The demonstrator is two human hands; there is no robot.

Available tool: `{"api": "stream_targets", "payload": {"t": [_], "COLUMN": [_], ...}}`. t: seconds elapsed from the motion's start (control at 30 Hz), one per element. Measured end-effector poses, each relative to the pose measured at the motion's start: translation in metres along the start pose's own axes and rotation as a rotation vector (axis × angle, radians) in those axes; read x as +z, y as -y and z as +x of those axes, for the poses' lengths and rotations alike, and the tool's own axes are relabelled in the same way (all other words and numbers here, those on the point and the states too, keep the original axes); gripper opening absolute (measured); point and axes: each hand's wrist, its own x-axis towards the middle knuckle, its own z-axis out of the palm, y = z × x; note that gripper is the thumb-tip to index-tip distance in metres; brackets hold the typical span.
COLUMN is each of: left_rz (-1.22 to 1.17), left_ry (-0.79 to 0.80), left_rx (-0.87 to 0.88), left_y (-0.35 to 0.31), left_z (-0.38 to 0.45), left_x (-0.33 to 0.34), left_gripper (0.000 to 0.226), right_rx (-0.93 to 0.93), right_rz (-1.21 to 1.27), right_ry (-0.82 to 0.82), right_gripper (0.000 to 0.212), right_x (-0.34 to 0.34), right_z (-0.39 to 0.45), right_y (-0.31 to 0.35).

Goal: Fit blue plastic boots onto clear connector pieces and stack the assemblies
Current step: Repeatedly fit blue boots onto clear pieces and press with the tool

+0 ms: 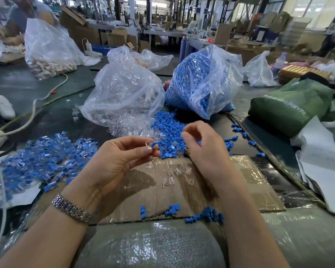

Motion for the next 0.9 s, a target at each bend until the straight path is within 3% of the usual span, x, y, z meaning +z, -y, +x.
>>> {"api": "stream_targets", "payload": {"t": [0.07,0.17,0.27,0.53,0.7,0.9], "left_rz": [-0.011,-0.013,-0.016,-0.034,-0.079,-0.119], "left_ry": [-0.016,-0.036,-0.026,-0.035,-0.066,-0.078], "left_rx": [0.011,0.018,0.023,0.03,0.039,0.03], "left_y": [0.001,0.003,0.003,0.004,0.004,0.003], "left_z": [0.001,0.003,0.004,0.004,0.005,0.008], "left_x": [-0.001,-0.002,-0.003,-0.006,-0.007,-0.01], "left_gripper": [0.023,0.02,0.021,0.023,0.021,0.022], "right_rx": [0.234,0.449,0.449,0.461,0.45,0.499], "right_rz": [-0.346,-0.527,-0.639,-0.719,-0.586,-0.141], "right_ry": [0.066,0.266,0.341,0.362,0.263,0.181], "right_gripper": [0.038,0.052,0.05,0.048,0.011,0.006], "right_x": [-0.008,-0.012,-0.01,-0.004,-0.004,-0.018], "right_z": [0.003,0.0,-0.002,-0.001,0.002,0.011], "right_y": [-0.014,-0.027,-0.026,-0.017,-0.022,-0.015]}}
